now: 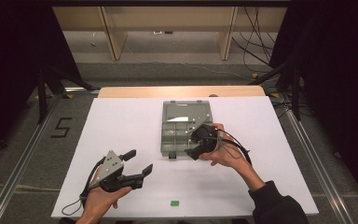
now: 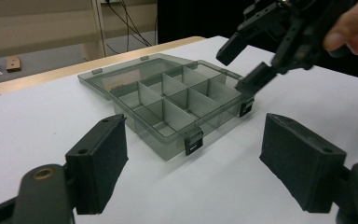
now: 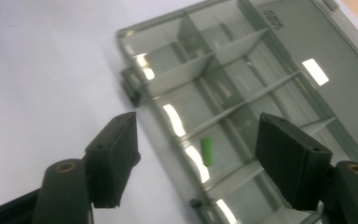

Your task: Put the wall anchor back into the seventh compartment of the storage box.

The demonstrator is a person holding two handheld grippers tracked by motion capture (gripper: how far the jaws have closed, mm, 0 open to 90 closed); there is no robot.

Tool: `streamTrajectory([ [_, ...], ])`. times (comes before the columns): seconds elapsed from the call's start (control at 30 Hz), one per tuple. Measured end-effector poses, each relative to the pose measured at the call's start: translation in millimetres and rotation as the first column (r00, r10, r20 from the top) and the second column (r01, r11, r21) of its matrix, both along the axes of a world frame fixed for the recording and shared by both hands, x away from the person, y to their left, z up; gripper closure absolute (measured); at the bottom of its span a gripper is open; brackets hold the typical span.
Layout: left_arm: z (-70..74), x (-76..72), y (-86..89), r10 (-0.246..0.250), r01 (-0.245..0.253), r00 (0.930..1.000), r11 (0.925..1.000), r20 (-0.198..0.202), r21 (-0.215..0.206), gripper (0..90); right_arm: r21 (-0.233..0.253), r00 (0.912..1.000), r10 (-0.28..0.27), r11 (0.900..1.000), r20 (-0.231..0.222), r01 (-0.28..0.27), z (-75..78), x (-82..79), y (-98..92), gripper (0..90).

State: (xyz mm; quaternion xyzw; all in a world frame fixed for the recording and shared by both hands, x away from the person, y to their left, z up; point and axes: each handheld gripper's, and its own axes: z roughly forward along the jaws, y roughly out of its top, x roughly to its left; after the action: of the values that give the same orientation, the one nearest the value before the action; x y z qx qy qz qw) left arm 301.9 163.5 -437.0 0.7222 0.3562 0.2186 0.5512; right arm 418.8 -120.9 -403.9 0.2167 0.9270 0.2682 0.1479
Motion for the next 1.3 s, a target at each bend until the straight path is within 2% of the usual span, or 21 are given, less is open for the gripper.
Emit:
streamTrajectory([
  [0.23,0.1,0.1,0.5,0.002,-0.002,1.0,1.0,0.002,0.003,22.0,-0.007,0.9976,0.069,0.998,0.002,-0.069,0.8,-28.7,7.4,24.6],
  [0.33,0.4,0.1,0.7,0.001,-0.001,1.0,1.0,0.005,-0.001,21.9,-0.019,0.9935,0.113,0.993,-0.008,-0.114,-1.4,-41.2,11.9,25.4],
  [0.5,0.7,-0.3,0.6,0.006,-0.006,1.0,1.0,0.004,-0.001,22.0,-0.05,0.9879,0.155,0.987,-0.003,-0.155,-7.0,-57.4,20.0,24.2],
  [0.67,0.5,0.5,1.0,0.0,0.0,0.9999,1.0,0.014,-0.006,22.0,-0.057,0.9801,0.196,0.979,-0.027,-0.198,-14.6,-71.3,25.6,23.9],
  [0.73,0.8,-0.1,1.2,0.004,-0.004,0.9999,1.0,0.011,0.005,22.0,-0.065,0.9749,0.217,0.973,-0.05,-0.22,-18.0,-76.7,27.9,24.7],
  [0.77,0.6,-0.1,0.9,0.005,-0.005,0.9999,1.0,0.012,-0.004,22.0,-0.069,0.9727,0.225,0.971,-0.058,-0.229,-20.2,-79.2,29.3,24.9],
  [0.9,0.8,0.0,0.9,0.004,-0.004,0.9999,1.0,0.012,0.007,22.0,-0.089,0.9624,0.252,0.961,-0.102,-0.261,-29.9,-87.6,35.9,26.0],
  [0.93,0.8,0.2,1.1,-0.001,0.001,0.9999,1.0,0.016,0.005,22.0,-0.095,0.9575,0.263,0.957,-0.117,-0.275,-31.4,-88.2,37.3,26.1],
  [1.17,0.6,0.4,0.8,0.006,-0.006,0.9999,1.0,0.014,-0.005,22.0,-0.112,0.9503,0.284,0.948,-0.128,-0.298,-39.4,-92.6,43.1,26.7],
  [1.2,0.9,0.3,1.1,0.005,-0.006,0.9999,1.0,0.014,0.008,22.0,-0.114,0.9485,0.29,0.946,-0.127,-0.305,-40.2,-93.0,43.7,26.9],
  [1.23,0.6,-0.2,0.7,0.012,-0.012,0.9999,0.9999,0.008,0.003,22.0,-0.113,0.9486,0.285,0.947,-0.137,-0.301,-41.2,-94.3,44.5,27.3],
  [1.3,0.8,0.0,0.9,0.011,-0.011,0.9999,0.9999,0.011,0.0,22.0,-0.118,0.9444,0.298,0.942,-0.14,-0.314,-43.1,-95.3,46.1,27.8],
])
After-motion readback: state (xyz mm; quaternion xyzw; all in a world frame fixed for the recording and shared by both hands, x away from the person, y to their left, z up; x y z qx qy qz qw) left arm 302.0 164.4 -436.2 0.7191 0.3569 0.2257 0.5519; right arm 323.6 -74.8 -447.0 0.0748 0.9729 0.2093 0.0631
